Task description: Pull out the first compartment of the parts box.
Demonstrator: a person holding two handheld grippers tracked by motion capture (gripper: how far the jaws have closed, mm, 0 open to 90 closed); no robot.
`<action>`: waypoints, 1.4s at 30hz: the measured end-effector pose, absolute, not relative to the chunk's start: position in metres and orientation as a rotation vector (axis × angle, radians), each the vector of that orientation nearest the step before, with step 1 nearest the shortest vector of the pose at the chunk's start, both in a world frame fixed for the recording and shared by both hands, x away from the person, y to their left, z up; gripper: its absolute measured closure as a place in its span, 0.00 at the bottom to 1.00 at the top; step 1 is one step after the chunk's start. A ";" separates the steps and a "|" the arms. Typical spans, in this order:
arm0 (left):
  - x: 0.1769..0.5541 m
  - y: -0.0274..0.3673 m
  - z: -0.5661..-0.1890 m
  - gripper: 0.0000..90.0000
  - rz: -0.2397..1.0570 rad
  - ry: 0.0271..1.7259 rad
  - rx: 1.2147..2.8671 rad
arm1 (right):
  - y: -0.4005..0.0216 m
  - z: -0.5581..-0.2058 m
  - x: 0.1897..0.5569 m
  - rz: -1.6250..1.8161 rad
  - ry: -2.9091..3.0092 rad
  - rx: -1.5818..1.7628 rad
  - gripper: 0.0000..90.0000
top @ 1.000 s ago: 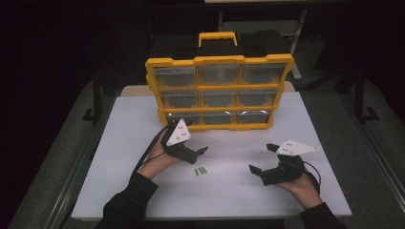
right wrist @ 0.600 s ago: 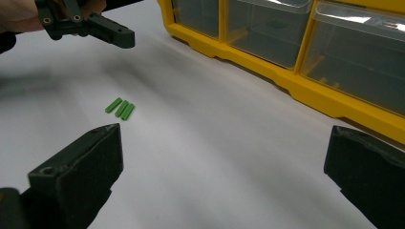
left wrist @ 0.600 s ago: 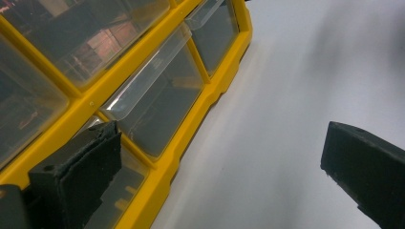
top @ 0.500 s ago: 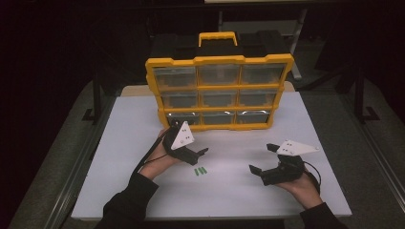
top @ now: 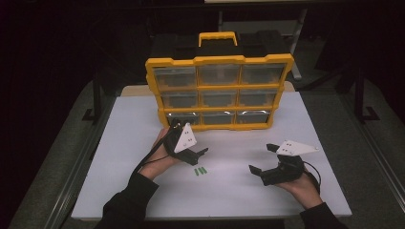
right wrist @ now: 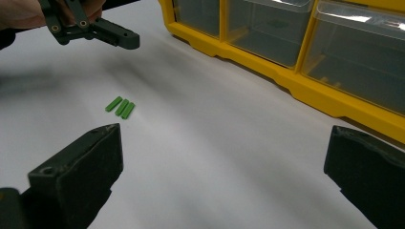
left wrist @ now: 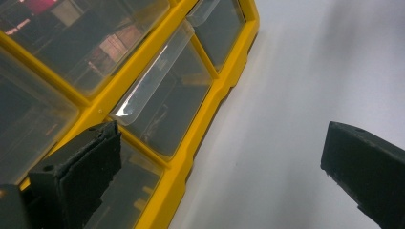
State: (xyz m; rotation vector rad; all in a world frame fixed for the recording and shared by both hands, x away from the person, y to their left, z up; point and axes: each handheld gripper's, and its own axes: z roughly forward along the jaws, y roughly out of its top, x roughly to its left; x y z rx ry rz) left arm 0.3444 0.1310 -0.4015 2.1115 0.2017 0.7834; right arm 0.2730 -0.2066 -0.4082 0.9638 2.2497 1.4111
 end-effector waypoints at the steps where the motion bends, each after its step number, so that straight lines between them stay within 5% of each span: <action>1: 0.344 0.131 -0.402 0.00 0.790 0.199 2.111 | -0.207 -0.408 0.273 1.411 2.250 0.964 0.00; 42: 0.337 0.119 -0.405 0.00 1.037 0.029 2.184 | -0.206 -0.409 0.273 1.402 2.257 0.959 0.00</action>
